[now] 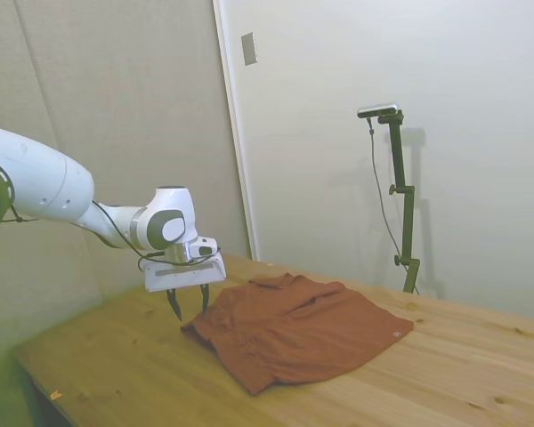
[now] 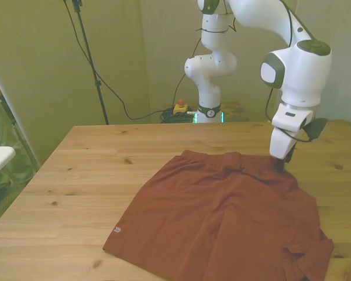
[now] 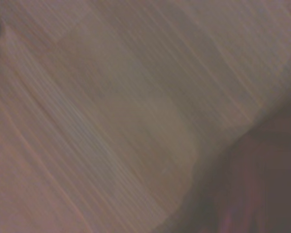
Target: Unfold the shorts
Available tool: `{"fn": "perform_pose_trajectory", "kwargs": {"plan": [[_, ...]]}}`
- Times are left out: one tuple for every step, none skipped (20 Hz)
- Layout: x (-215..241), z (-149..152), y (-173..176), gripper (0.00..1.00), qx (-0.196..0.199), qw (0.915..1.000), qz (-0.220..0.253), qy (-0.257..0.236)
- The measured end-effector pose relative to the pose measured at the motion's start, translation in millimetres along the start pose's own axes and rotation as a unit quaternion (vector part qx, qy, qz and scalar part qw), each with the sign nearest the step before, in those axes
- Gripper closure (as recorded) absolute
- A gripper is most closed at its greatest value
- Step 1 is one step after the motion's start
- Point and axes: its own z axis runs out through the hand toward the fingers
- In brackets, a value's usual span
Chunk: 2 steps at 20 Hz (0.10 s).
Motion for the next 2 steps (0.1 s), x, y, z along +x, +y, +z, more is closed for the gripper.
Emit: {"fn": "perform_pose_trajectory", "kwargs": {"plan": [[-1.6, -8.8, -0.3, 0.0, 0.002, 1.0, 0.001, 0.003], [-3.1, -16.6, -0.9, 0.0, 0.005, 1.0, 0.002, 0.007]]}}
